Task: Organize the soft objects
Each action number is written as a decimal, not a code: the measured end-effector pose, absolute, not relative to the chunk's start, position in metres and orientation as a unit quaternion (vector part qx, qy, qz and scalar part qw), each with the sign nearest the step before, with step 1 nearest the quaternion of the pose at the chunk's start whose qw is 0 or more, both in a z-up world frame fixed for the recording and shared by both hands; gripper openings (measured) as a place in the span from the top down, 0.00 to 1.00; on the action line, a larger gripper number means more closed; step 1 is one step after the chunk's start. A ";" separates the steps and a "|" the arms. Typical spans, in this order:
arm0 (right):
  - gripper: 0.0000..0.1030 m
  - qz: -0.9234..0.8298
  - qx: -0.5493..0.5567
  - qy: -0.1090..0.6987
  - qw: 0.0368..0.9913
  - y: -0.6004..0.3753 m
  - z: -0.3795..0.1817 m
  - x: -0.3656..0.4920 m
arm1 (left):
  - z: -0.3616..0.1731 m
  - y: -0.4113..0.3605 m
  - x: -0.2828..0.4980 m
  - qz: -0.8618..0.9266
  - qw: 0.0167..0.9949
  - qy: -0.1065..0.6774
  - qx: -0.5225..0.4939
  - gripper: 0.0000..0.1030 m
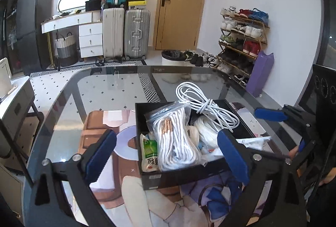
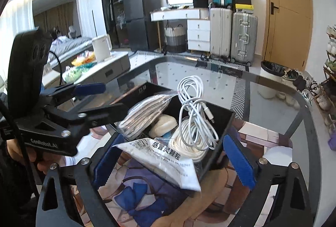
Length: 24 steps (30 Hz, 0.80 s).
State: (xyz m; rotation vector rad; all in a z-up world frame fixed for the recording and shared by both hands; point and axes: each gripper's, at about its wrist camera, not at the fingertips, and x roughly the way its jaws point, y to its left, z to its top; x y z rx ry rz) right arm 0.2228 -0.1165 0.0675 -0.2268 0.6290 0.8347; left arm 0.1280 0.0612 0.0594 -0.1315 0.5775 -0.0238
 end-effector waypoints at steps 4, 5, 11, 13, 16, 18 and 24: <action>0.01 0.398 -0.091 0.279 0.869 -0.131 0.075 0.210 | 0.059 0.065 0.115 0.000 0.962 0.268 -0.054 0.00; 0.01 0.398 -0.091 0.276 0.870 -0.133 0.076 0.206 | 0.058 0.066 0.113 0.002 0.963 0.266 -0.053 0.00; 0.01 0.395 -0.086 0.264 0.876 -0.144 0.073 0.187 | 0.050 0.069 0.096 0.011 0.966 0.254 -0.054 0.00; 0.01 0.394 -0.083 0.262 0.877 -0.146 0.071 0.183 | 0.048 0.067 0.094 0.017 0.966 0.252 -0.053 0.00; 0.01 0.391 -0.082 0.254 0.881 -0.148 0.070 0.177 | 0.044 0.067 0.093 0.029 0.966 0.251 -0.052 0.00; 0.01 0.388 -0.080 0.250 0.884 -0.151 0.069 0.174 | 0.042 0.068 0.092 0.035 0.966 0.251 -0.049 0.00; 0.01 0.391 -0.066 0.233 0.888 -0.158 0.065 0.167 | 0.038 0.068 0.087 0.043 0.968 0.243 -0.051 0.00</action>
